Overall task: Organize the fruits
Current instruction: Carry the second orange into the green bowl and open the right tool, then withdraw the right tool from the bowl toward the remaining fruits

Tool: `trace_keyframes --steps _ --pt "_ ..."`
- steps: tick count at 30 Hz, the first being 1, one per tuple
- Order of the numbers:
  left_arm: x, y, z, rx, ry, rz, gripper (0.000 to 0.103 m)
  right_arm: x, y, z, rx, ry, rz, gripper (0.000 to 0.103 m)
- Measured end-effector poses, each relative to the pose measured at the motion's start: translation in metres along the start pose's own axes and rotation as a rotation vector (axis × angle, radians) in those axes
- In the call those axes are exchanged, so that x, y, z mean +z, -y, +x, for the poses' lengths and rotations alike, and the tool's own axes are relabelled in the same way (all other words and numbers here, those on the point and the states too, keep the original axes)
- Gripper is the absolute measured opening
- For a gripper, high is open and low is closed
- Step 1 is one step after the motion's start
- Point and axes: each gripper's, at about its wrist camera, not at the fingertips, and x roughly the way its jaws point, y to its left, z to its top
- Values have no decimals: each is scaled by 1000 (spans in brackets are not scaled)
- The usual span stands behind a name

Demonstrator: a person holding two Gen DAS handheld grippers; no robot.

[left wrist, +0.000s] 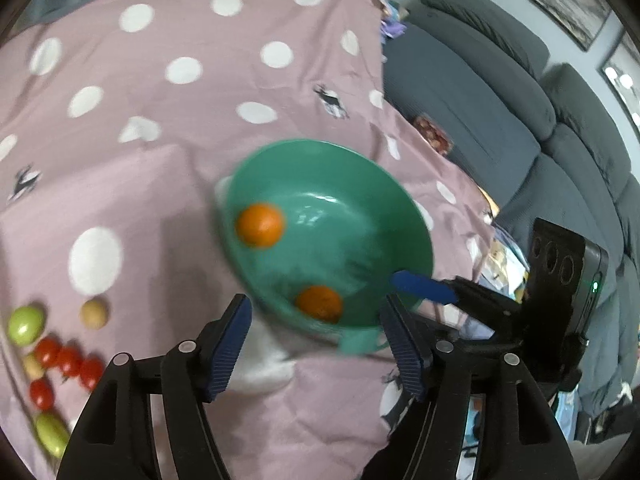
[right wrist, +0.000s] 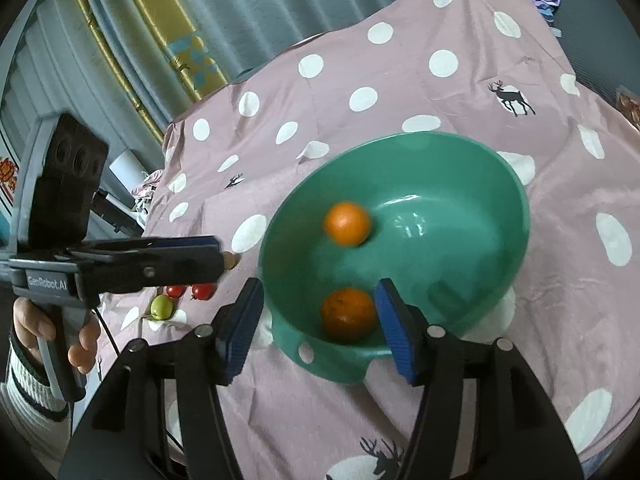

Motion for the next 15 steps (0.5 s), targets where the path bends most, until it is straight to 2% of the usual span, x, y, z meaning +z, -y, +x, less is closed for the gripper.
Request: trace_keyframes --steps 7,15 --pt "-40 -42 -35 116 52 -135 68 -4 -8 -11 3 14 -10 65" --pt "-93 -82 -68 256 82 -256 68 -11 -36 -5 46 -19 -64 68"
